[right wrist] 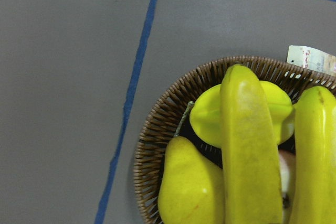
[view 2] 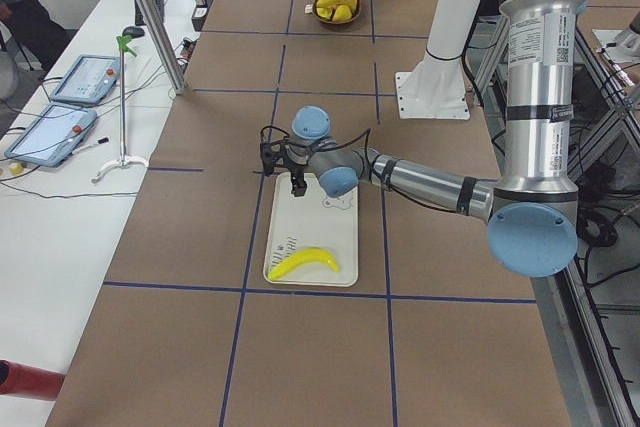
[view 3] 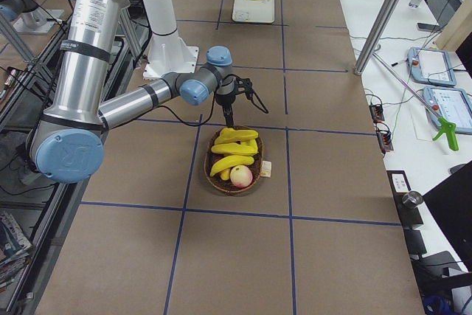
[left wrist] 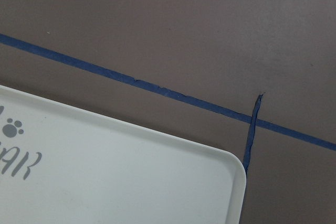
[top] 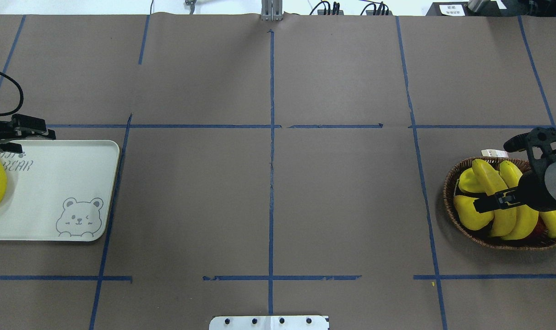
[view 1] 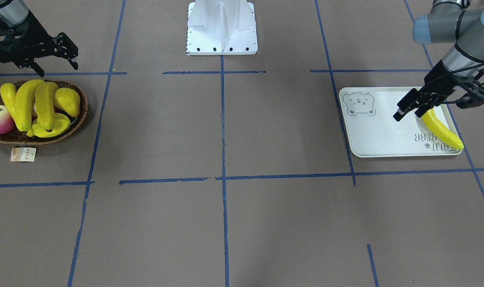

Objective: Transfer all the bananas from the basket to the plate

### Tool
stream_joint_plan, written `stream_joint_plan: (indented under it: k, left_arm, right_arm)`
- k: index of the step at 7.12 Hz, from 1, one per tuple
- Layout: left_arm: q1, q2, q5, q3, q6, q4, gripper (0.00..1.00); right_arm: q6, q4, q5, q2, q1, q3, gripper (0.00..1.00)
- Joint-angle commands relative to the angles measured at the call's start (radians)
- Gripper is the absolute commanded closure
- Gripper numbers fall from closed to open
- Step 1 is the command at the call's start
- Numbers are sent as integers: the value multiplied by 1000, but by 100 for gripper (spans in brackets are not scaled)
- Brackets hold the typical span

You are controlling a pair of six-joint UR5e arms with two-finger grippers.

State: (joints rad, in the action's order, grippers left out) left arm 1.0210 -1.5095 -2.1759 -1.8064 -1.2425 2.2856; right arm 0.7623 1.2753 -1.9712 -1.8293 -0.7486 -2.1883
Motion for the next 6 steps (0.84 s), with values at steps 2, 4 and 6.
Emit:
stream_joint_plan:
  k: [2,4,6]
  left_arm:
    - [-1,0,-1,-1,0,0,0]
    - [-1,0,-1,-1,0,0,0]
    - [-1,0,-1,1,0,0,0]
  right_arm:
    - [-54,3,26,-1,11,60,5]
    - [-57,3,40,2,41,87,10]
    - [-57,3,41,2,45,97,15]
